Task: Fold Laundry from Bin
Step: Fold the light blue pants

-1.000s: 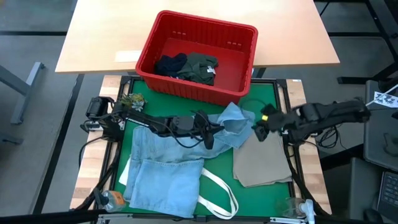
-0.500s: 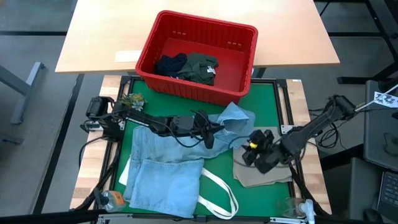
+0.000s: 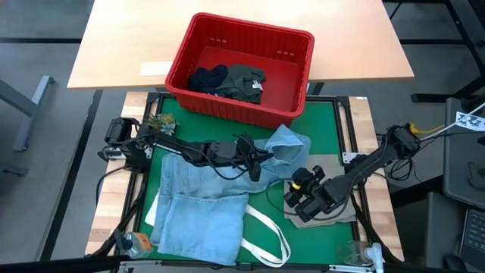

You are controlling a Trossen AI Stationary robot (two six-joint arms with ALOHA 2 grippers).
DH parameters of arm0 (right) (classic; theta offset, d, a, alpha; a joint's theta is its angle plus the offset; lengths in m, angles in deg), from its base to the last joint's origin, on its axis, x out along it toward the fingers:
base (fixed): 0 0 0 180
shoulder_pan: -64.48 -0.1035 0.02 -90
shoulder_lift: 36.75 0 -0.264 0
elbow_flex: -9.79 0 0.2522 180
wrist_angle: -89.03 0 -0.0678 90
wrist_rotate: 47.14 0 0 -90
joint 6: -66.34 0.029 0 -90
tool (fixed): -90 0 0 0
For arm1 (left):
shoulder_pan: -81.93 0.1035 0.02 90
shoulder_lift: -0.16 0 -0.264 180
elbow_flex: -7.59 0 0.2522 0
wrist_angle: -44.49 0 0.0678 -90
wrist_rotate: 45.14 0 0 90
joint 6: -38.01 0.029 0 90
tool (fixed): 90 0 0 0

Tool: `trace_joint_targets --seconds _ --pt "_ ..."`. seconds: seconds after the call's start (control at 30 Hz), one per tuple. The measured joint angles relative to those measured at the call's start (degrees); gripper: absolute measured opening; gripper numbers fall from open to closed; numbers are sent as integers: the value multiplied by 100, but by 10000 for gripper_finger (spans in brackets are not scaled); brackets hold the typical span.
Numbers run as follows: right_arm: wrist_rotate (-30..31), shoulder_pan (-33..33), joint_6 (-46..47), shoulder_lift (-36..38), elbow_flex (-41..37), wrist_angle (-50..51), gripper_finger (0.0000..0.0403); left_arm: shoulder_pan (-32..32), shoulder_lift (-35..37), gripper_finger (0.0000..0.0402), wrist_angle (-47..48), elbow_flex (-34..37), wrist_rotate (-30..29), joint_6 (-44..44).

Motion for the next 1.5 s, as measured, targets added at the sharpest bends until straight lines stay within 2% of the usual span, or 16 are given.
trace_joint_targets --seconds 0.27,0.47,0.7,0.9,1.17,1.5 --pt "145 -7 -22 -51 0 -132 172 0 -2 6 0 0 -1 0" --pt "511 -4 -540 -247 4 -618 172 0 -2 7 2 0 0 -92" --pt "1011 0 -619 -426 4 -551 172 0 -4 7 2 0 1 -92" --pt "944 0 -715 -424 4 -424 172 0 -4 7 2 0 1 -92" --pt "452 0 -729 -424 4 -909 172 0 -4 7 2 0 2 -92" --pt "461 2 -776 -434 4 -606 172 0 -4 7 2 0 2 -96"
